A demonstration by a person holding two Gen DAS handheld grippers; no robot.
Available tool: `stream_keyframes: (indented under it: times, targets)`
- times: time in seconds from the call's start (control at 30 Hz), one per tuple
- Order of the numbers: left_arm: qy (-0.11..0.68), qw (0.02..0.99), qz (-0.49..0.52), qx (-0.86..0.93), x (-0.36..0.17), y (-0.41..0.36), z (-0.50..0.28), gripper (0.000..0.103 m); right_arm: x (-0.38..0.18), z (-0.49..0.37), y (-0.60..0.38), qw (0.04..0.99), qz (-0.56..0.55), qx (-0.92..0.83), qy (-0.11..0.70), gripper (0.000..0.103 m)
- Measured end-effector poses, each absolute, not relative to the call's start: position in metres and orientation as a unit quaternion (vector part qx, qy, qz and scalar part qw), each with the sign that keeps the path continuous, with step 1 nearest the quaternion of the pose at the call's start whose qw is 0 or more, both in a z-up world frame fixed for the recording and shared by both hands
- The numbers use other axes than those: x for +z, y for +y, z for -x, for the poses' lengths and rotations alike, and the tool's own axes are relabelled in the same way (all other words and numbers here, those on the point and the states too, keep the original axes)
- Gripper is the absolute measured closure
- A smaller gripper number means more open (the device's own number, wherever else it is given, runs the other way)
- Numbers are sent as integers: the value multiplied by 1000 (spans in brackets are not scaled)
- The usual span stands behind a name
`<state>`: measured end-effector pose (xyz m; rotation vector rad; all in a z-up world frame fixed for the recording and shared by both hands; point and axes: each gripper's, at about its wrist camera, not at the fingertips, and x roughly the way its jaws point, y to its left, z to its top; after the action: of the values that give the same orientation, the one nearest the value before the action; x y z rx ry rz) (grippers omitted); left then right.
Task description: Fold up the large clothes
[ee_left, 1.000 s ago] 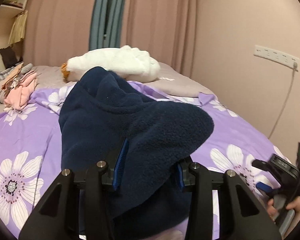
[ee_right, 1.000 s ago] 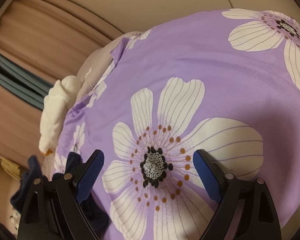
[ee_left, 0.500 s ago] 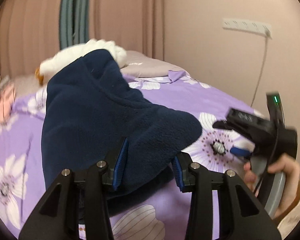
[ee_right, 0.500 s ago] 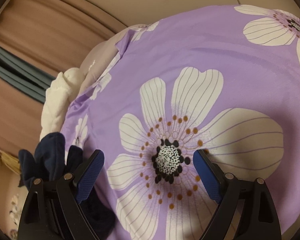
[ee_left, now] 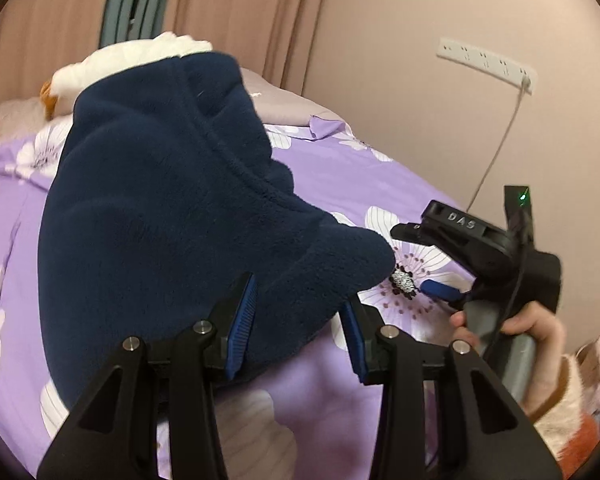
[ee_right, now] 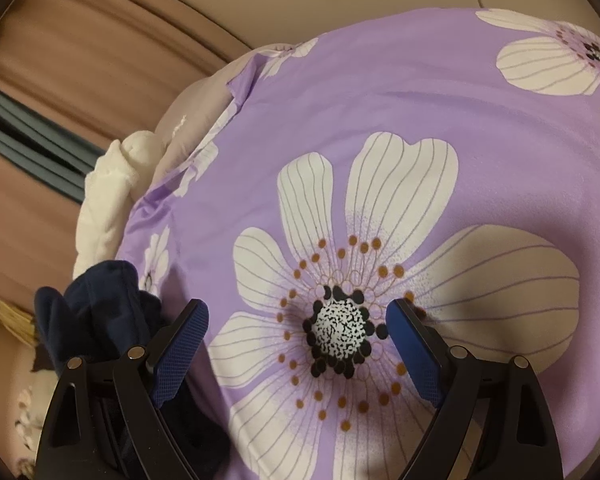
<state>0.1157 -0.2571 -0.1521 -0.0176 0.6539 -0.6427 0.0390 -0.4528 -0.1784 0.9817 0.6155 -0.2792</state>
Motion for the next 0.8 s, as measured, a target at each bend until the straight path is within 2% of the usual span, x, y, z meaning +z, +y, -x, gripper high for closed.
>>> stream_keyframes:
  times: [0.2, 0.57, 0.8]
  targets:
    - [341, 879, 17, -332, -166, -269, -109, 64, -179, -41, -453, 828, -459, -132, 292, 13]
    - [348, 881, 62, -315, -155, -266, -118, 62, -180, -40, -452, 834, -446, -136, 294, 13]
    - [338, 898, 32, -280, -150, -287, -113, 62, -173, -18, -437, 844, -409, -208, 279, 13]
